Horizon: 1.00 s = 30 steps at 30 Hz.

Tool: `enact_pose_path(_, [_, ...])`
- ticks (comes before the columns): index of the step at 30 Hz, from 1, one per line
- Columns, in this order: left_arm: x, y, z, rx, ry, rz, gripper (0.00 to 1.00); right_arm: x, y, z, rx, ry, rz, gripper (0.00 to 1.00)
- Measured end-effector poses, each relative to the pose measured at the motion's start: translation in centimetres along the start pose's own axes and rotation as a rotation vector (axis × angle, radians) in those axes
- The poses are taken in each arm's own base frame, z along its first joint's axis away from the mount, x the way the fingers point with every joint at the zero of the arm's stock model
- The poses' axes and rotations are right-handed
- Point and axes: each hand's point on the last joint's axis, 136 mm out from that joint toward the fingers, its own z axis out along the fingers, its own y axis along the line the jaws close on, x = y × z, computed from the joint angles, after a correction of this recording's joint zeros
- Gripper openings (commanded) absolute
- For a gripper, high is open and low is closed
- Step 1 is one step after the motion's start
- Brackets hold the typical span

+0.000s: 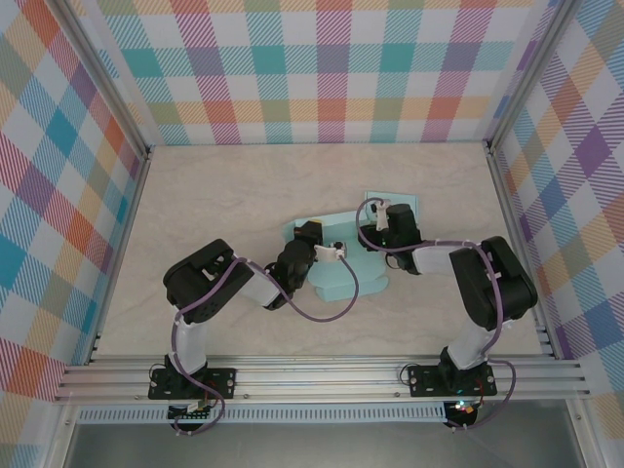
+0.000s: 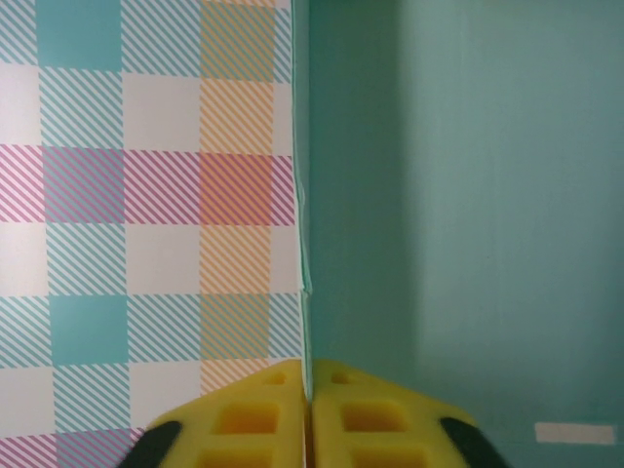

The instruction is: Fold the paper box

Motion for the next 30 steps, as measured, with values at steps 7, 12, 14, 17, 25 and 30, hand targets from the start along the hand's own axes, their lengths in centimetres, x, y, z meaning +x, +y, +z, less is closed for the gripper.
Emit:
enact_pose_path(7, [-1.6, 1.4, -0.8, -0.014, -0.03, -0.168, 0.6, 0.0, 0.3, 0.1, 0.065, -0.035, -0.063, 0.03])
enact_pose_path(12, [-1.5, 5.4, -2.3, -0.058, -0.038, -0.415, 0.68, -0.1, 0.4, 0.1, 0.103, -0.049, -0.096, 0.01])
enact_pose_path(14, [-1.1, 7.0, -3.3, -0.064, -0.043, -0.528, 0.71, -0.4, 0.5, 0.0, 0.121, -0.067, -0.107, 0.01])
enact_pose_path(17, [-0.4, 10.4, -5.4, -0.096, -0.065, -0.745, 0.74, -0.2, 0.2, -0.5, 0.162, -0.074, -0.13, 0.0])
enact_pose_path(25, [3.3, 14.7, -9.4, -0.151, 0.012, -1.264, 1.0, -0.9, -0.4, -2.4, 0.214, -0.121, -0.113, 0.0])
enact_pose_path(30, [7.7, 12.7, -10.4, -0.144, 0.195, -1.58, 1.0, -0.8, -0.5, -3.1, 0.22, -0.136, -0.074, 0.0])
